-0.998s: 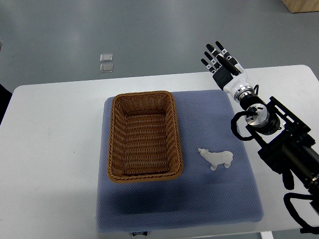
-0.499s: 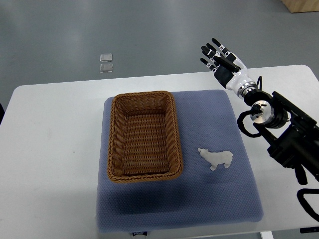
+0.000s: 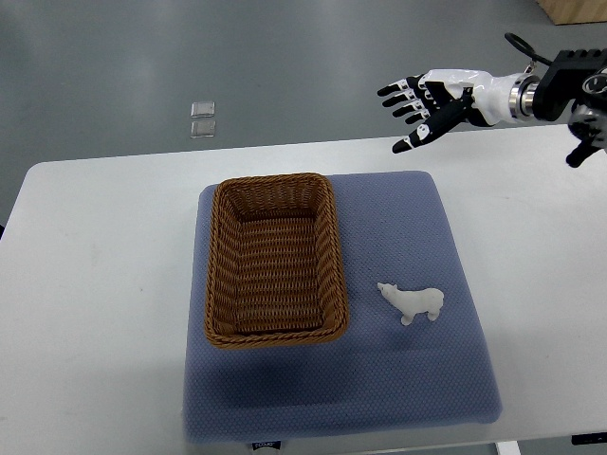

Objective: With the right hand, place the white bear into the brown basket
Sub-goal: 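Lower the right hand over the white polar bear figurine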

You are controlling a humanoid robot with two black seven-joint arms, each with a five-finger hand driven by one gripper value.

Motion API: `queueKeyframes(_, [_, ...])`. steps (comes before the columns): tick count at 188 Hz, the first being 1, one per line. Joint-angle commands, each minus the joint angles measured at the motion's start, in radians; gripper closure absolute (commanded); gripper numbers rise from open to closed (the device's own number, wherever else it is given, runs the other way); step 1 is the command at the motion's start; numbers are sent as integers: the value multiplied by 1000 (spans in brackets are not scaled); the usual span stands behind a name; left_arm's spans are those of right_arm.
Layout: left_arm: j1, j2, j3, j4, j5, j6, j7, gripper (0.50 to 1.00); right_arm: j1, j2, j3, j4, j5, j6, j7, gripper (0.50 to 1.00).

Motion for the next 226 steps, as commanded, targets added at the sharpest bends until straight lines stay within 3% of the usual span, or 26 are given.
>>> queueKeyframes(1, [0, 0, -1, 0, -1, 0, -1, 500, 154, -79, -190, 163, 0, 21, -58, 574])
queueKeyframes(24, [0, 0, -1, -2, 1, 0, -1, 500, 258, -123, -302, 300, 1, 20, -88, 574])
queueKeyframes(50, [0, 0, -1, -2, 1, 0, 1, 500, 268, -157, -311, 378, 6, 18, -92, 574])
queueKeyframes(135, [0, 0, 0, 3, -1, 0, 1, 500, 100, -116, -312, 380, -106, -100, -84, 581])
queueKeyframes(226, [0, 0, 0, 6, -1, 0, 1, 500, -78, -96, -230, 378, -111, -128, -61, 581])
